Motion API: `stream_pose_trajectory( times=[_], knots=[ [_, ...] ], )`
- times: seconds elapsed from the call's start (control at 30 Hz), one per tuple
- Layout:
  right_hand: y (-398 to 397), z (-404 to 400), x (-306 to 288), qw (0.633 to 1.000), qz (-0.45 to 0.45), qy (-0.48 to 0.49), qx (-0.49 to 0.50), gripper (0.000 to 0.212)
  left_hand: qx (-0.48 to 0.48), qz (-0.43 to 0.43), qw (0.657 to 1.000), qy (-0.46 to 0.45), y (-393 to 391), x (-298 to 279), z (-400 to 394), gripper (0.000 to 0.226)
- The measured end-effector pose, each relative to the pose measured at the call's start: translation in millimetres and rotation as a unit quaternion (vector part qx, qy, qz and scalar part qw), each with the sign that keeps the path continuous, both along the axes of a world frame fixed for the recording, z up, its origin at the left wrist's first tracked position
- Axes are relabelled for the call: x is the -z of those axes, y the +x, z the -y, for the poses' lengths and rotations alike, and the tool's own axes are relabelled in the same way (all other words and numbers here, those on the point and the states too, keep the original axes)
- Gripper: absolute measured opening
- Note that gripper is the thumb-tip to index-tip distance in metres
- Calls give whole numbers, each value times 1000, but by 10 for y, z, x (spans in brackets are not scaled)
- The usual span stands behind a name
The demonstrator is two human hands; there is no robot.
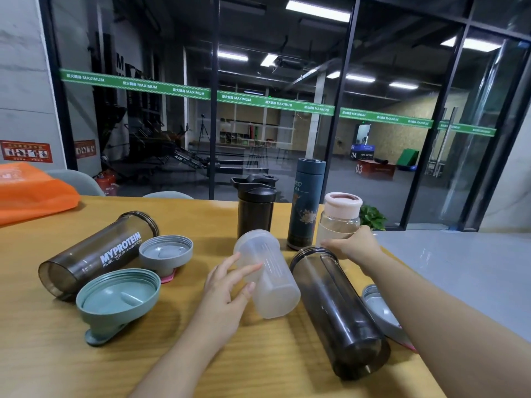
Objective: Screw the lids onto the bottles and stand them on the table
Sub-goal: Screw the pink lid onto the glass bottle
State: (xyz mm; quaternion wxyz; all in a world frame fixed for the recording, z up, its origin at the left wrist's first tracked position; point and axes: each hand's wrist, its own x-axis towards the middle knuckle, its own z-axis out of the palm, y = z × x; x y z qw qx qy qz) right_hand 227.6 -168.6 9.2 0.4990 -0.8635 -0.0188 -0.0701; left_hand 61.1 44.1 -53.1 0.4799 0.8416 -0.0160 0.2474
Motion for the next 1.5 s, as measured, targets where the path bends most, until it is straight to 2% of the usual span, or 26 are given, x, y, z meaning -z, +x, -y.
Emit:
stream_pose_trajectory(
  times=[0.2,0.33,0.57,0.7,0.77,0.97,1.03,1.13,1.27,1.3,1.4,1.5],
  knots=[
    [33,-14,16,1000,-4,14,3,30,2,-2,1000,-3,-9,-4,3,40],
    [33,-25,7,1000,-3,13,-3,39,3,2,1000,-19,0,0,6,37],
    [50,-23,49,1000,12,6,-10,37,-6,11,1000,-21,28,37,-17,35],
    [77,0,91,1000,4,-6,-26,52,-7,24,1000,-12,17,27,-10,37],
    [75,20,95,999,-10,-3,-34,53,-9,30,999,-9,16,29,-20,39],
    [-151,70,17,996,-29,6,-84,41,-21,47,999,-9,-11,40,-44,40],
    [-306,80,-26,995,-18,14,-97,31,-25,52,998,-2,-16,57,-55,40],
    [-562,88,-89,992,15,3,-126,29,-31,54,998,6,-29,81,-59,37],
    [-881,53,-113,989,16,-14,-144,37,-39,60,997,19,-70,86,-42,37],
    [-962,33,-110,990,8,-33,-139,44,-41,60,997,23,-82,84,-35,37],
    [-1109,-33,-28,984,-30,-127,-120,89,-53,57,996,41,-109,83,-11,38],
    [-1187,-79,37,970,-25,-200,-139,98,-61,58,995,54,-132,79,14,40]
  ],
)
